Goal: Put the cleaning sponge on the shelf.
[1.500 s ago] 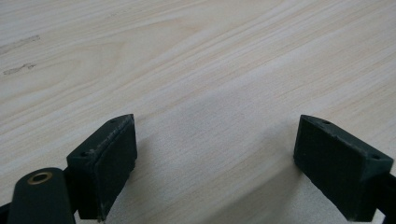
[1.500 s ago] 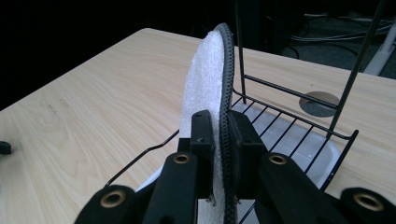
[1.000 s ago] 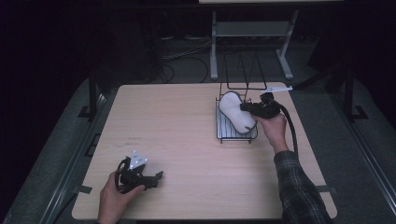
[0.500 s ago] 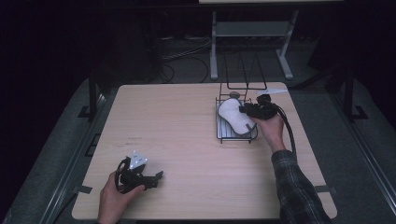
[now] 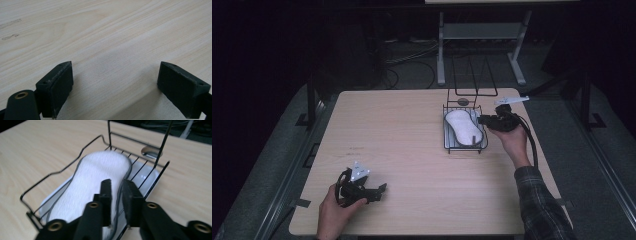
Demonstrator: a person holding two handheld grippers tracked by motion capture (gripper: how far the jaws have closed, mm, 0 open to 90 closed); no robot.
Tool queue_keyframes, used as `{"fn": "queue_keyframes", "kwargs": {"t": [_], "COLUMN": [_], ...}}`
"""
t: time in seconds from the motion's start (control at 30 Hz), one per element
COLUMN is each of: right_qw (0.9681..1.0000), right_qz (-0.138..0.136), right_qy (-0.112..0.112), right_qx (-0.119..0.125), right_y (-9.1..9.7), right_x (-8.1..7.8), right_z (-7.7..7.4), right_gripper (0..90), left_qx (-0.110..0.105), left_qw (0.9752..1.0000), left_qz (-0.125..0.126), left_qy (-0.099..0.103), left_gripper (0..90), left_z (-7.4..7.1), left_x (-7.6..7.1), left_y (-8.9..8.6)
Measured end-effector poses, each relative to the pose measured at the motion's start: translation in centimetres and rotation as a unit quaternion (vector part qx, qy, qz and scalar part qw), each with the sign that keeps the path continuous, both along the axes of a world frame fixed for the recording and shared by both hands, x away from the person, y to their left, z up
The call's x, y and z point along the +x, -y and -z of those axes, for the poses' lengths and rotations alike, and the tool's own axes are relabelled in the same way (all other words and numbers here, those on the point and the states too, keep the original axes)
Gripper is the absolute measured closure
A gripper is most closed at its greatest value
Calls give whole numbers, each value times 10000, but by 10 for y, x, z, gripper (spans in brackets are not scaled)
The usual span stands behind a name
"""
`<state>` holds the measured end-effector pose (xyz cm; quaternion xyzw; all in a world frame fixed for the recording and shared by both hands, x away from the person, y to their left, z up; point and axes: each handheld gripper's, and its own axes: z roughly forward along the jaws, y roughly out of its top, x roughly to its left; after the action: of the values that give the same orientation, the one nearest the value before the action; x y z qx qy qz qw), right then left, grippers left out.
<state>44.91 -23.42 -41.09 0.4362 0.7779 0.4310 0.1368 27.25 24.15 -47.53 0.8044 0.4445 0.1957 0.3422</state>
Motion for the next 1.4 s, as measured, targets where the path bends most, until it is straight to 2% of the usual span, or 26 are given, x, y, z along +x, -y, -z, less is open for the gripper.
{"fn": "queue_keyframes", "kwargs": {"t": [0.13, 0.37, 0.43, 0.57, 0.73, 0.93, 1.07, 1.23, 1.33, 1.4], "right_qw": [9998, 9988, 9984, 9980, 9982, 9990, 9993, 9997, 9995, 9993], "right_qz": [-165, -352, -410, -543, -525, -411, -302, -39, 20, 42], "right_qy": [-117, -284, -300, -247, -193, -146, -157, -114, -123, -143], "right_qx": [-44, -194, -250, -205, -202, -110, -124, -189, -289, -332], "right_y": [0, -6, -9, -14, -15, -9, -5, 1, 5, 7], "right_x": [-8, -17, -19, -23, -25, -30, -35, -47, -55, -60], "right_z": [5, 17, 21, 23, 20, 11, 7, 3, 1, 2], "right_gripper": [873, 894, 894, 894, 878, 732, 536, 318, 214, 175], "left_qx": [1, -1, 6, 3, 1, 1, 1, 4, 1, 2], "left_qw": [10000, 10000, 10000, 10000, 10000, 10000, 10000, 10000, 10000, 10000], "left_qz": [-2, -1, 3, 0, -1, -2, -2, 0, -1, -8], "left_qy": [-1, -1, -1, -2, -2, -2, -2, -3, -3, -5], "left_gripper": [126, 126, 126, 126, 126, 126, 126, 125, 125, 125], "left_z": [0, 0, 0, 0, 0, 0, 0, 0, 0, 0], "left_x": [0, 0, 0, 0, 0, 0, 0, 0, 0, 0], "left_y": [0, 0, 0, 0, 0, 0, 0, 0, 0, 0]}}
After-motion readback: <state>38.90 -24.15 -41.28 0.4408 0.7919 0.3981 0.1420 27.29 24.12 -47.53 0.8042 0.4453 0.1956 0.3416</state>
